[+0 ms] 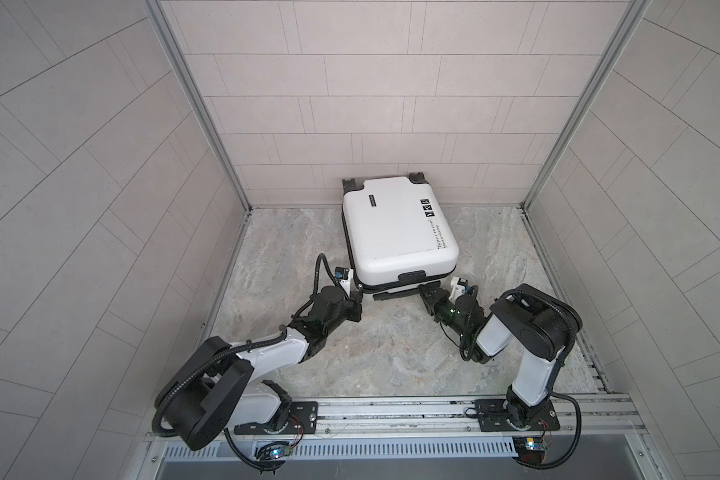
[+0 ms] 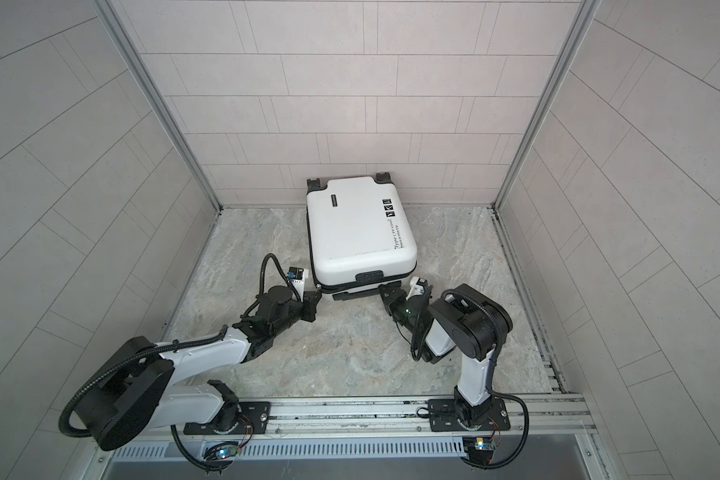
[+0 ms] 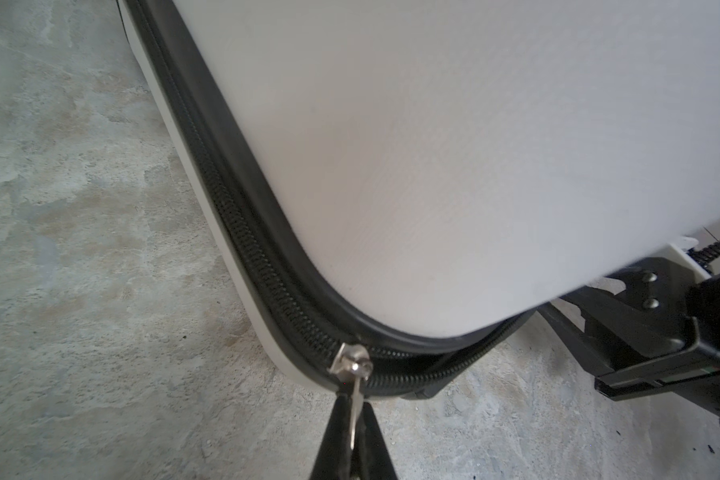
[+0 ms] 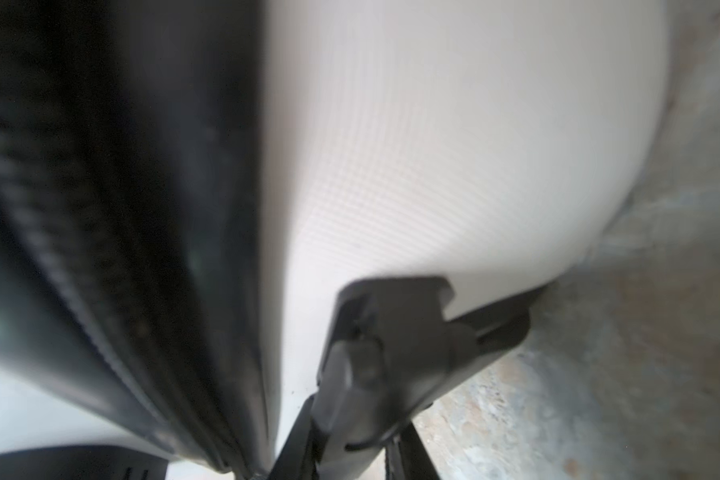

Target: Pack the luggage

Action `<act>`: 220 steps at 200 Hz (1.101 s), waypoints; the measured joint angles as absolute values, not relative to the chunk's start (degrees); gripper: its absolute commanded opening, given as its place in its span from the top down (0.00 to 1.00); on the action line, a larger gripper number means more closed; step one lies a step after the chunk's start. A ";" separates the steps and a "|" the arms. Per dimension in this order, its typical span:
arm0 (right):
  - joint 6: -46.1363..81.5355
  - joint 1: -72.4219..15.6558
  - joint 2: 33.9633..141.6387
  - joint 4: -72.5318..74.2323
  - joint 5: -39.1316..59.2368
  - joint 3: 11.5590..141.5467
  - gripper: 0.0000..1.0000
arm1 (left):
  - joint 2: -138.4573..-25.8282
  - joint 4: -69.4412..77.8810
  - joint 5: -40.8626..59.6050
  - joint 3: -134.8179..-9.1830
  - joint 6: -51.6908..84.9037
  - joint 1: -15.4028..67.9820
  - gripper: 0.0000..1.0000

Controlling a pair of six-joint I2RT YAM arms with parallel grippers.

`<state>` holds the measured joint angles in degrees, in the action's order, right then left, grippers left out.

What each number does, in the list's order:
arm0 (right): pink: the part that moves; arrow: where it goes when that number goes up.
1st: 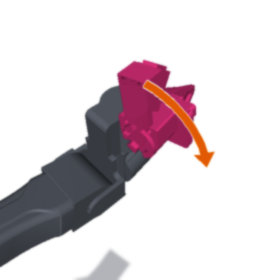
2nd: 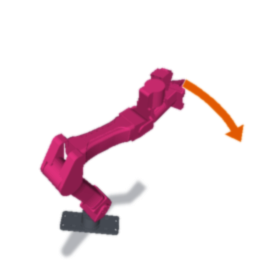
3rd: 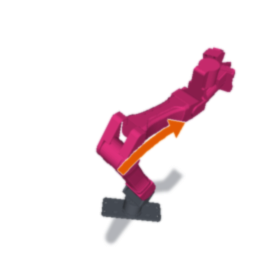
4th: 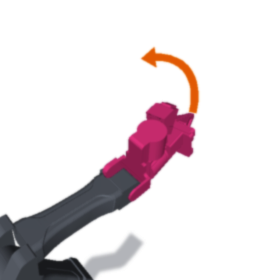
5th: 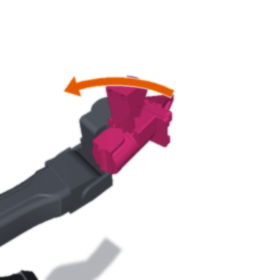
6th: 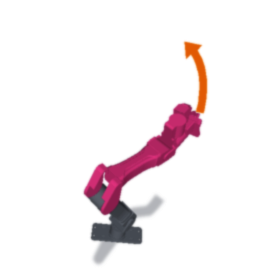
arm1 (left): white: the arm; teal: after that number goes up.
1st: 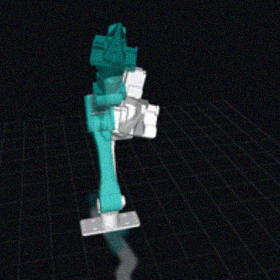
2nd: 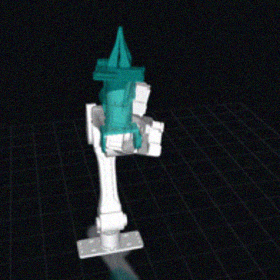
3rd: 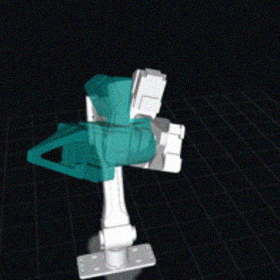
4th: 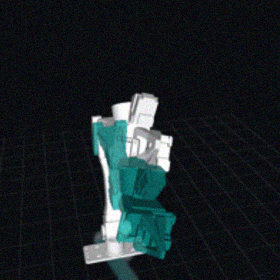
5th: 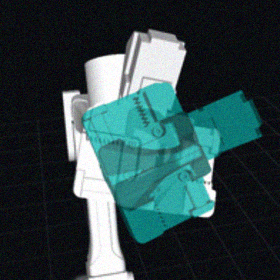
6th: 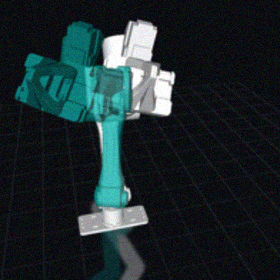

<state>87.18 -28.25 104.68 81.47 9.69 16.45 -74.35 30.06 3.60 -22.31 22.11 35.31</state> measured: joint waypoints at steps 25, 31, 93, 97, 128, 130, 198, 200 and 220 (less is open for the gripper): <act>87.68 -28.36 104.68 81.45 9.41 16.49 1.00 | -73.52 28.80 3.53 -22.31 20.91 35.66 1.00; 87.79 -28.47 104.68 81.45 9.17 16.49 1.00 | -73.06 28.12 3.40 -22.31 20.47 35.88 1.00; 88.51 -31.70 104.68 79.15 4.36 18.50 1.00 | -66.72 18.63 0.45 -22.33 17.89 38.83 1.00; 88.53 -31.79 104.71 78.94 4.12 18.72 1.00 | -66.54 18.37 0.64 -22.33 18.22 38.83 1.00; 88.53 -31.88 104.71 78.50 3.36 18.94 1.00 | -66.26 17.91 4.43 -22.33 21.39 38.02 1.00; 88.55 -31.88 104.71 78.50 3.33 18.94 1.00 | -66.26 17.98 4.89 -22.33 21.69 37.85 1.00; 88.55 -31.59 104.57 78.56 0.25 18.74 1.00 | -70.59 29.21 16.53 -20.08 34.22 35.59 1.00; 88.55 -31.59 104.57 78.52 0.10 18.74 1.00 | -70.87 29.80 16.80 -19.94 34.54 35.59 1.00; 88.53 -31.55 104.57 78.32 -1.45 18.83 1.00 | -74.17 36.67 19.18 -18.87 39.11 35.57 1.00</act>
